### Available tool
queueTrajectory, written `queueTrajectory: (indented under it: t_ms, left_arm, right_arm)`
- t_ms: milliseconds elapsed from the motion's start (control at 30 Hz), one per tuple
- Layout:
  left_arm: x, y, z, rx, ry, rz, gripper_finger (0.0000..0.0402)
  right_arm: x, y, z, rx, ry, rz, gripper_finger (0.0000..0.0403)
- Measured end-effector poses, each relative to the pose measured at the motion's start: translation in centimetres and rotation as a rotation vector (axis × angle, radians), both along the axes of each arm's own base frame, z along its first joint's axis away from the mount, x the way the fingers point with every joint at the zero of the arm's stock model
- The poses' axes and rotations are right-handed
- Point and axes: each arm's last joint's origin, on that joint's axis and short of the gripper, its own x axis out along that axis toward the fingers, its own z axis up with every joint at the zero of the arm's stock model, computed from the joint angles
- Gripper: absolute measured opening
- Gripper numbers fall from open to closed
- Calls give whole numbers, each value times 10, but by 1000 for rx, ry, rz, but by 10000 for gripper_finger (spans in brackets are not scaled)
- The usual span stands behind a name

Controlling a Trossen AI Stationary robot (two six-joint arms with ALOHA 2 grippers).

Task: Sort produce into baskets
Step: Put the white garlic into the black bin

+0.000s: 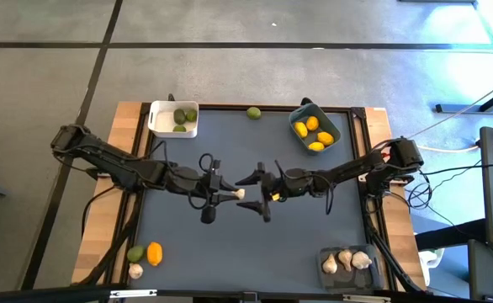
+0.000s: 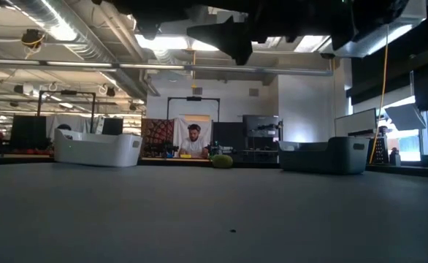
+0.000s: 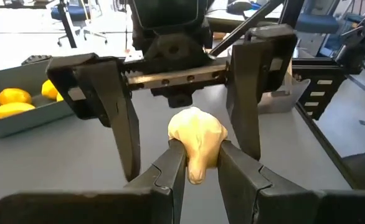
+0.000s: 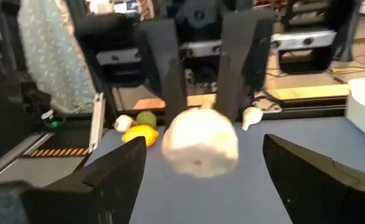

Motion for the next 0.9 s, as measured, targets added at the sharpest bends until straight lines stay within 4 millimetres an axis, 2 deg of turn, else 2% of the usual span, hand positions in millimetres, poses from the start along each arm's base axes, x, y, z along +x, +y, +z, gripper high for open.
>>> queueTrajectory:
  t_ms: [133,233,533,633,767,900]
  left_arm:
    - [-1,0,-1,-4,12,3,76]
    - [-1,0,-1,-4,13,3,76]
    - [-1,0,-1,-6,13,4,76]
    - [-1,0,-1,-7,11,3,76]
    - [-1,0,0,-12,7,3,83]
    - [-1,0,0,-33,6,10,119]
  right_arm:
    - [-1,1,2,-3,-10,32,318]
    - [-1,1,2,-3,-11,32,299]
    - [-1,0,1,-16,-8,27,143]
    - [-1,0,2,-28,-9,24,105]
    - [-1,1,2,-32,-9,24,98]
    - [-1,0,1,-35,-6,23,117]
